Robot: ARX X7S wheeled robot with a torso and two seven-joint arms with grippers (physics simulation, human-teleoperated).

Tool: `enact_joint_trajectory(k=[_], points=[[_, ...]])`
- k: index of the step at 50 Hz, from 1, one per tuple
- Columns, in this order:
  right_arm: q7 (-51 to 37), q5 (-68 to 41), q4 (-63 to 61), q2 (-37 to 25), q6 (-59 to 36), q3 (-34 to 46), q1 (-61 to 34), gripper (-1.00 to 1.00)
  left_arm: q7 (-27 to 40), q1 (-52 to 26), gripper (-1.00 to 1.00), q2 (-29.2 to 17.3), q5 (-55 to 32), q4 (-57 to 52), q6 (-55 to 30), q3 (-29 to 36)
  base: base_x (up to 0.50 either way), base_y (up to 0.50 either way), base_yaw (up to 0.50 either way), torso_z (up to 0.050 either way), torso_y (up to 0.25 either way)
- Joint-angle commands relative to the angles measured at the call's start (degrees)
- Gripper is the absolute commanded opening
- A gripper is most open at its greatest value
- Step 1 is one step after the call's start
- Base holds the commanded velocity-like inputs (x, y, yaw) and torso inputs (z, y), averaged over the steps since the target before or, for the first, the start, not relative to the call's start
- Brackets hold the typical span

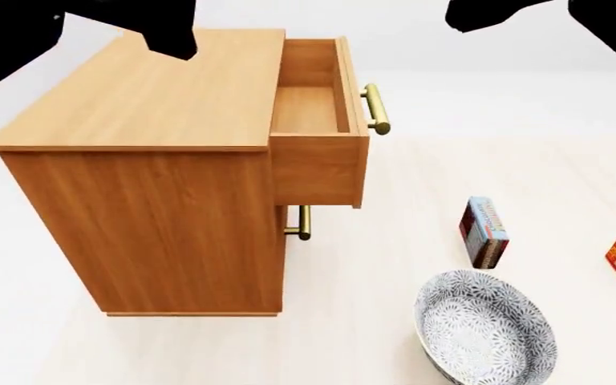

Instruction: Put the chocolate pudding in the top drawer of the cabinet and close it.

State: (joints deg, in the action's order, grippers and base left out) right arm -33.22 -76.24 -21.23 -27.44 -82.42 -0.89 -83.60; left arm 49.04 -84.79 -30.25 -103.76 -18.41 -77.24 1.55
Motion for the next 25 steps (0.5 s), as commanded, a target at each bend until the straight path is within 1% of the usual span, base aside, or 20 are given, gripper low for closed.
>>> enact_joint_trajectory(k=[1, 3, 6, 9, 11, 14, 16, 20, 25], points=[[-0.50, -1.79, 10.62, 2.17, -1.90, 3.02, -5.01, 1.00, 4.99, -3.03, 1.00, -1.66, -6.92, 2.02, 2.08, 1.92, 0.00, 0.00, 0.00, 0.000, 0.000], [0.52, -1.53, 14.92, 3.03, -2.62, 4.71, -6.81, 1.00, 7.09, -4.07, 1.00, -2.39, -9.95, 2.81, 2.94, 2.89, 0.00, 0.00, 0.00, 0.000, 0.000], [3.28, 1.73, 19.67, 3.90, -0.97, 7.88, -8.81, 1.00, 10.79, -5.37, 1.00, -4.01, -15.21, 3.93, 4.86, 4.47, 0.00, 0.00, 0.00, 0.000, 0.000], [4.93, 3.58, 26.48, 5.83, 0.17, 9.64, -11.49, 1.00, 12.86, -6.30, 1.00, -5.35, -18.51, 4.92, 6.17, 5.43, 0.00, 0.00, 0.00, 0.000, 0.000], [7.57, 5.82, 30.47, 6.70, 1.59, 11.95, -13.54, 1.00, 14.09, -6.98, 1.00, -6.07, -20.89, 5.14, 7.12, 6.03, 0.00, 0.00, 0.00, 0.000, 0.000], [11.73, 10.70, 35.64, 8.02, 5.22, 16.44, -16.40, 1.00, 15.32, -8.12, 1.00, -6.66, -23.84, 5.46, 8.45, 6.79, 0.00, 0.00, 0.00, 0.000, 0.000], [14.58, 12.60, 41.21, 9.82, 6.29, 18.70, -19.38, 1.00, 15.46, -9.10, 1.00, -6.96, -25.31, 5.30, 8.27, 7.53, 0.00, 0.00, 0.00, 0.000, 0.000], [19.40, 14.52, 51.57, 12.80, 6.48, 21.81, -24.31, 1.00, 15.15, -9.75, 1.00, -7.50, -27.19, 3.95, 8.06, 7.73, 0.00, 0.00, 0.00, 0.000, 0.000], [27.65, 18.69, 65.38, 16.44, 6.92, 28.21, -30.63, 1.00, 15.84, -10.26, 1.00, -8.73, -29.67, 2.67, 8.60, 8.27, 0.00, 0.00, 0.00, 0.000, 0.000]])
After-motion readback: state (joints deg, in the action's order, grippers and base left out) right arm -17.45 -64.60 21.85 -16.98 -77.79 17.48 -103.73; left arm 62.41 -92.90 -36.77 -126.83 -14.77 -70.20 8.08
